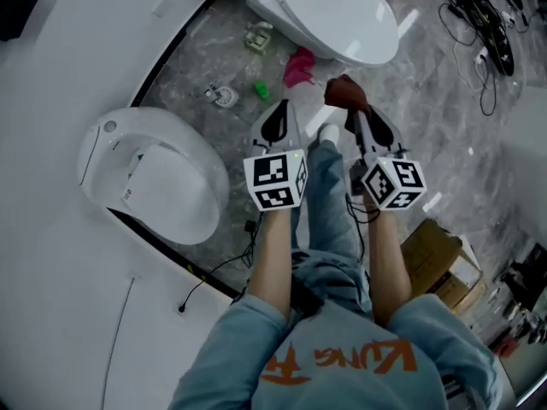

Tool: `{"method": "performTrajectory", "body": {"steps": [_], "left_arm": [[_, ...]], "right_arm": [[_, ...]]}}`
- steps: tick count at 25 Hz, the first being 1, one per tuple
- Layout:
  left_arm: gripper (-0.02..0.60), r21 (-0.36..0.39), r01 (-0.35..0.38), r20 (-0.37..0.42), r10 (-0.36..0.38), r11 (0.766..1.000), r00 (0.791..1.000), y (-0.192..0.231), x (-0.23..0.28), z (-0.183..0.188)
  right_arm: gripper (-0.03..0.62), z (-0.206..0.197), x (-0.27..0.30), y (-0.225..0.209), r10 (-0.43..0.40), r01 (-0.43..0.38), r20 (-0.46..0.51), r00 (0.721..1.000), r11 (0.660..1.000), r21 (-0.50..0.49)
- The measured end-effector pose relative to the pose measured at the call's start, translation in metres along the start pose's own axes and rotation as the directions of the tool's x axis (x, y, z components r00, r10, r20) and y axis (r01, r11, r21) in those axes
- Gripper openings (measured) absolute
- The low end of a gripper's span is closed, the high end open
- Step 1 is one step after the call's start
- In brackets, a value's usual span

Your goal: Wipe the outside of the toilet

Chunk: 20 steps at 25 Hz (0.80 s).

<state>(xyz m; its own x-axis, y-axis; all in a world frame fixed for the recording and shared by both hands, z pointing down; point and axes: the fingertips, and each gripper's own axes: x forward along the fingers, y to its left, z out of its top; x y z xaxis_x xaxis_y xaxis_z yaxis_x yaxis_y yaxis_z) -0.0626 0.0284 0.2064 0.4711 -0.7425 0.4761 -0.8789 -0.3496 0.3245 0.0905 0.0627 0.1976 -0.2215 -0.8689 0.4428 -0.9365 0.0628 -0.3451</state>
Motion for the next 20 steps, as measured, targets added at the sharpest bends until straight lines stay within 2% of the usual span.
{"method": "performTrajectory", "body": {"steps": [6, 10, 20], "left_arm": [[-0.002, -0.058, -0.033, -0.022, 0.031, 0.998, 0.999, 0.022, 0.049, -0.036], [-0.002, -0.074, -0.05, -0.065, 0.046, 0.996, 0.997, 0.043, 0.073, -0.07], [-0.002, -0.101, -0.086, -0.132, 0.072, 0.991, 0.989, 0.095, 0.11, -0.14]], "right_arm": [[0.046, -0.045, 0.058, -0.013, 0.08, -0.083, -0.103, 0.991, 0.996, -0.025], [0.046, -0.082, 0.091, -0.024, 0.099, -0.102, -0.157, 0.983, 0.995, -0.012], [0.044, -0.142, 0.172, -0.033, 0.134, -0.134, -0.183, 0.974, 0.991, 0.016]]}}
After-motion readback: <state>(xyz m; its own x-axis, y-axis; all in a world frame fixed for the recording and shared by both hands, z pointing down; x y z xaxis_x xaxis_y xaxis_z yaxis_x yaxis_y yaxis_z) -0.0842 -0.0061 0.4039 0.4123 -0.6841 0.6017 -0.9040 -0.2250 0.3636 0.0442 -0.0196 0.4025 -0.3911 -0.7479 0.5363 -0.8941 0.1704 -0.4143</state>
